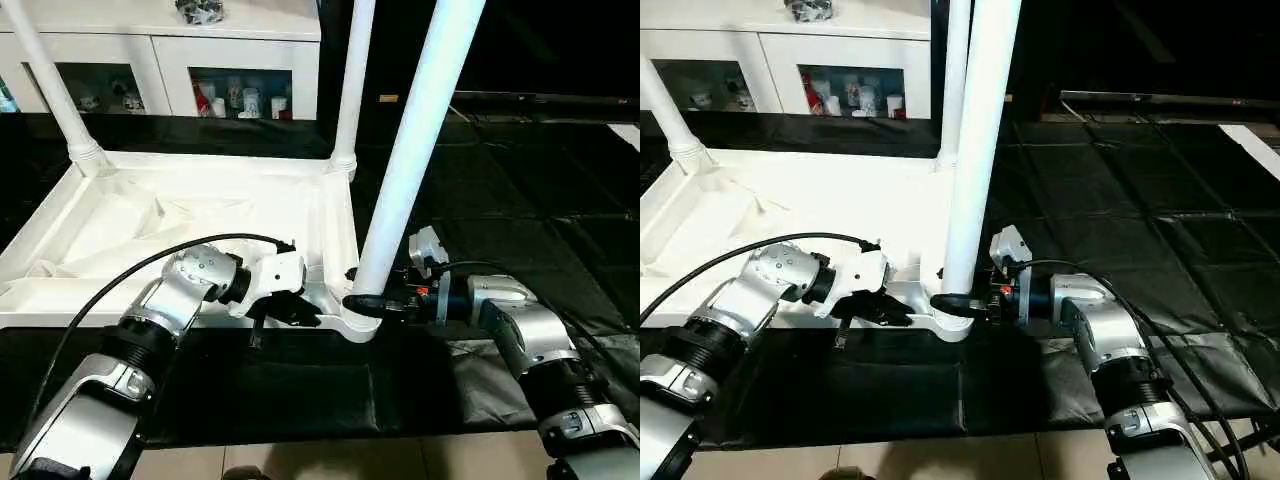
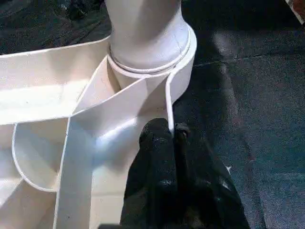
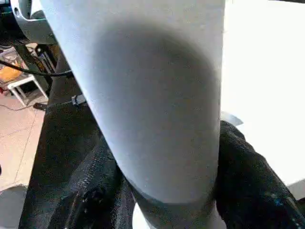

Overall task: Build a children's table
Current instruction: Rotate leg to tighten

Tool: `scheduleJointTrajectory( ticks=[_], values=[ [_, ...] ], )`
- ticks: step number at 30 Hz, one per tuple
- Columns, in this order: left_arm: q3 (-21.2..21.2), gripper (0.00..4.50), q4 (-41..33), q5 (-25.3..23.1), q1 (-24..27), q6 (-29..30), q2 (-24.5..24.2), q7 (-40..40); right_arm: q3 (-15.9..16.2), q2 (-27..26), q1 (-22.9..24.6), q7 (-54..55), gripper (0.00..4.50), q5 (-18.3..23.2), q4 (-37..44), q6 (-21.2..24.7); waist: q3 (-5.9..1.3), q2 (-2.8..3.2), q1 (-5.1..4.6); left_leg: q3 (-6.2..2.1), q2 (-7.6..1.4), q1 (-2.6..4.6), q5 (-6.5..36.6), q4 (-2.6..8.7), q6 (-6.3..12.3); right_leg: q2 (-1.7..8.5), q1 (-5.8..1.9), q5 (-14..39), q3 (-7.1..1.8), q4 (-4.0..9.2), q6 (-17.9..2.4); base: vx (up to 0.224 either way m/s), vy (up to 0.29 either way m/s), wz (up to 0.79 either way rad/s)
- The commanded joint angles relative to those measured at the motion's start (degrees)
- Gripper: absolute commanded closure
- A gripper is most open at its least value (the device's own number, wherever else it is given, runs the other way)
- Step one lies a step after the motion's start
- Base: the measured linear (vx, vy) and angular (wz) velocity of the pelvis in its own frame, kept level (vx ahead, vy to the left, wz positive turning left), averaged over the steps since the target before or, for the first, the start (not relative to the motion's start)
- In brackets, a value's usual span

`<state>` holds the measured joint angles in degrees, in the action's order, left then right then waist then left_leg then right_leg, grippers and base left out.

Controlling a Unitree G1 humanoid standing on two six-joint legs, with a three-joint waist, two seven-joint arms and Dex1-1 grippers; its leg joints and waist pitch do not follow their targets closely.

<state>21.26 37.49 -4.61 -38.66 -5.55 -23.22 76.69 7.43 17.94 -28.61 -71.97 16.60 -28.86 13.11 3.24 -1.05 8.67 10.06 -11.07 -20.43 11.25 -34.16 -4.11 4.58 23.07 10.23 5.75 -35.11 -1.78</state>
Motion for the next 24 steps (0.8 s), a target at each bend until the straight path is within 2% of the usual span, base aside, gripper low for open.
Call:
scheduleJointTrajectory(
  ticks=[1,2,3,6,9,12,15,21,24],
  values=[
    [1.14,4.50,0.40,-1.39,-1.47,-1.30,-0.20,0.05,0.16,-0.47,1.30,-1.36,2.35,1.86,0.95,1.98,-4.20,0.48,-0.22,-0.67,-2.87,0.43,8.05,4.01,1.39,4.81,-3.25,10.82,-3.45,3.81,-11.46,0.000,0.000,0.00],
    [1.14,4.50,0.40,-1.39,-1.47,-1.30,-0.20,0.05,0.16,-0.47,1.30,-1.36,2.35,1.86,0.95,1.98,-4.22,0.43,-0.21,-0.66,-2.83,0.39,7.95,3.99,1.40,4.77,-3.29,10.33,-3.45,3.78,-11.48,0.000,0.000,0.00],
    [1.15,4.50,0.37,-1.35,-1.49,-1.17,-0.16,0.13,0.42,-0.57,1.60,-1.47,2.35,1.83,1.16,2.17,-4.25,0.76,-0.14,-0.71,-2.85,0.45,8.04,4.00,1.34,4.81,-3.24,10.12,-3.43,3.71,-11.68,0.000,0.000,0.00],
    [1.17,4.50,0.47,-1.34,-1.61,-1.03,0.03,0.11,0.57,-0.62,1.72,-1.57,2.35,1.71,1.04,2.17,-4.25,0.56,-0.15,-0.67,-2.82,0.41,8.15,3.99,1.32,4.79,-3.32,9.78,-3.44,3.72,-11.83,0.000,0.000,0.00],
    [1.07,4.50,0.61,-1.32,-1.66,-0.65,0.21,-0.25,0.70,-0.84,1.96,-1.31,2.35,1.52,1.27,2.34,-4.24,0.79,-0.08,-0.70,-2.80,0.44,8.49,4.00,1.16,4.81,-3.31,10.00,-3.42,3.77,-11.89,0.000,0.000,0.00],
    [0.86,4.50,0.95,-1.28,-1.80,-0.21,0.41,-0.69,0.72,-1.08,2.11,-0.95,2.35,1.49,1.56,2.84,-4.21,0.68,-0.07,-0.69,-2.81,0.46,8.70,4.02,1.11,4.79,-3.31,10.23,-3.44,3.83,-11.79,0.000,0.000,0.00],
    [0.19,4.50,1.44,-1.23,-1.99,1.42,0.92,-2.26,1.02,-2.16,2.90,1.12,2.35,0.98,2.35,3.52,-4.16,0.93,-0.03,-0.73,-2.87,0.52,9.26,4.10,0.90,4.80,-3.24,10.59,-3.45,3.93,-11.73,0.000,0.000,0.00],
    [-1.13,4.50,1.93,-0.34,-2.58,3.76,2.65,-4.69,0.85,-3.55,3.33,3.59,2.35,0.34,1.64,3.01,-3.80,0.82,-0.03,-0.87,-2.71,0.75,12.38,4.41,-0.06,5.08,-3.24,18.73,-3.47,4.95,-9.45,0.000,0.000,0.00],
    [-1.48,4.50,1.55,0.01,-2.54,5.08,3.35,-5.45,0.13,-4.50,3.37,5.69,2.37,0.34,1.53,3.41,-3.65,0.94,-0.18,-0.95,-2.72,1.03,13.90,4.57,-0.30,5.05,-2.91,21.89,-3.42,5.44,-8.42,0.000,0.000,0.00]
  ],
)
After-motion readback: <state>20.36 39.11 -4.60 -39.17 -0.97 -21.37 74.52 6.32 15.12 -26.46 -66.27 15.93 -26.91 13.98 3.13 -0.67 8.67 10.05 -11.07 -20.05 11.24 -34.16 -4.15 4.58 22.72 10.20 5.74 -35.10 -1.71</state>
